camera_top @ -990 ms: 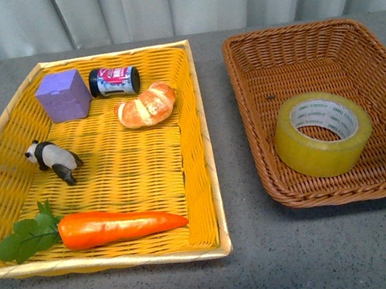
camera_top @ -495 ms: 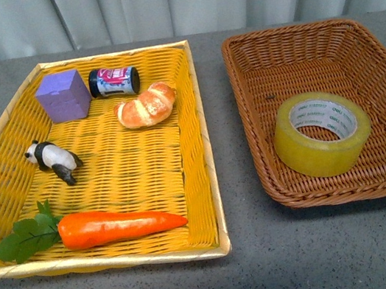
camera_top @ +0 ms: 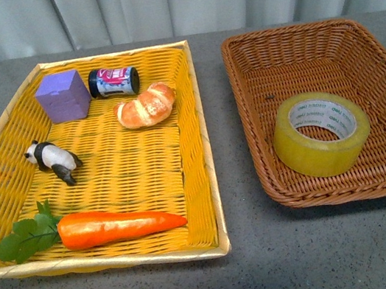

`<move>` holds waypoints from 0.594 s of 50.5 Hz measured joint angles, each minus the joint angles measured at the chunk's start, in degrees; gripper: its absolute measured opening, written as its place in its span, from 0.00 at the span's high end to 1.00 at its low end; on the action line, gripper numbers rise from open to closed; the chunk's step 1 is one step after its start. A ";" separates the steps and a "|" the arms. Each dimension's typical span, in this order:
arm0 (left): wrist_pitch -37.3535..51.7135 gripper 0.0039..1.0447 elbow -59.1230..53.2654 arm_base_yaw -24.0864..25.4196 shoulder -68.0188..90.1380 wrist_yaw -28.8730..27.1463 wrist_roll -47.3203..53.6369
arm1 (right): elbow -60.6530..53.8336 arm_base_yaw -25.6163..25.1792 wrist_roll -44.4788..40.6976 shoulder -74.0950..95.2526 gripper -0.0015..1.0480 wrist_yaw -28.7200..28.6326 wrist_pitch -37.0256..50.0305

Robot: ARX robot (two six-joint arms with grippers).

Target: Move tape to another basket

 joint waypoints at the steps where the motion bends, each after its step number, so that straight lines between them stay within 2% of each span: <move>1: -0.72 0.96 -0.17 0.00 -0.96 0.00 0.02 | -0.09 0.00 -0.02 -0.92 0.99 0.00 -0.77; 18: -15.34 0.96 -1.18 0.00 -17.70 0.00 0.00 | -0.61 0.00 0.00 -15.89 0.99 0.00 -14.34; 30: -22.45 0.96 -1.22 0.00 -25.35 0.00 0.00 | -0.61 0.00 0.00 -22.25 0.99 0.00 -20.39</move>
